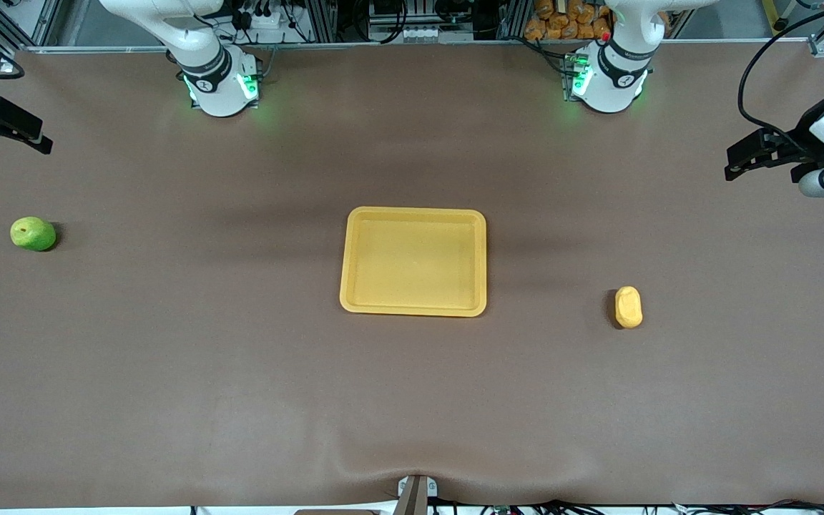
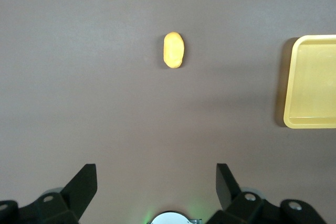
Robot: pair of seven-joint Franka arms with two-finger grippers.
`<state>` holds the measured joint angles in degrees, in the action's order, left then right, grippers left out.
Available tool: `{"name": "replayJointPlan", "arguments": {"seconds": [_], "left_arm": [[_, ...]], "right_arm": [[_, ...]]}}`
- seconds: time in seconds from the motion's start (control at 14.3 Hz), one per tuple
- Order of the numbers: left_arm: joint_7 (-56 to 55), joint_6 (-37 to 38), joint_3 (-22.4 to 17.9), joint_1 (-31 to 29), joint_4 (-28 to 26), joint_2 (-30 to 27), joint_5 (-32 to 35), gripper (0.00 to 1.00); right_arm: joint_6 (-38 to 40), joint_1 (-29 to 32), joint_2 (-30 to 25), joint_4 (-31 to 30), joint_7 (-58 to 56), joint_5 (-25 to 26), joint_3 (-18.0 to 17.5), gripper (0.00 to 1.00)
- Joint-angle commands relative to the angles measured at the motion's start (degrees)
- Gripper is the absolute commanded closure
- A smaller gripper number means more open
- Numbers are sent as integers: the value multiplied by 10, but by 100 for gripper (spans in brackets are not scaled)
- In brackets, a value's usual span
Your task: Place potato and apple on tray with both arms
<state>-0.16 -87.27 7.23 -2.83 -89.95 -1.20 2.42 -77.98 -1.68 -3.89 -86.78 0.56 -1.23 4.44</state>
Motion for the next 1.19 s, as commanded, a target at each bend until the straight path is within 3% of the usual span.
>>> {"name": "replayJointPlan", "arguments": {"seconds": [0.0, 0.77, 1.12], "left_arm": [[8, 8, 0, -2, 0, -3, -6, 0], [-3, 9, -1, -3, 0, -3, -7, 0], [-63, 54, 3, -2, 1, -8, -7, 0]], "right_arm": [[-7, -3, -16, -18, 1, 8, 1, 0], [-5, 0, 9, 3, 0, 10, 7, 0], [-7, 20, 40, 4, 0, 15, 9, 0]]}}
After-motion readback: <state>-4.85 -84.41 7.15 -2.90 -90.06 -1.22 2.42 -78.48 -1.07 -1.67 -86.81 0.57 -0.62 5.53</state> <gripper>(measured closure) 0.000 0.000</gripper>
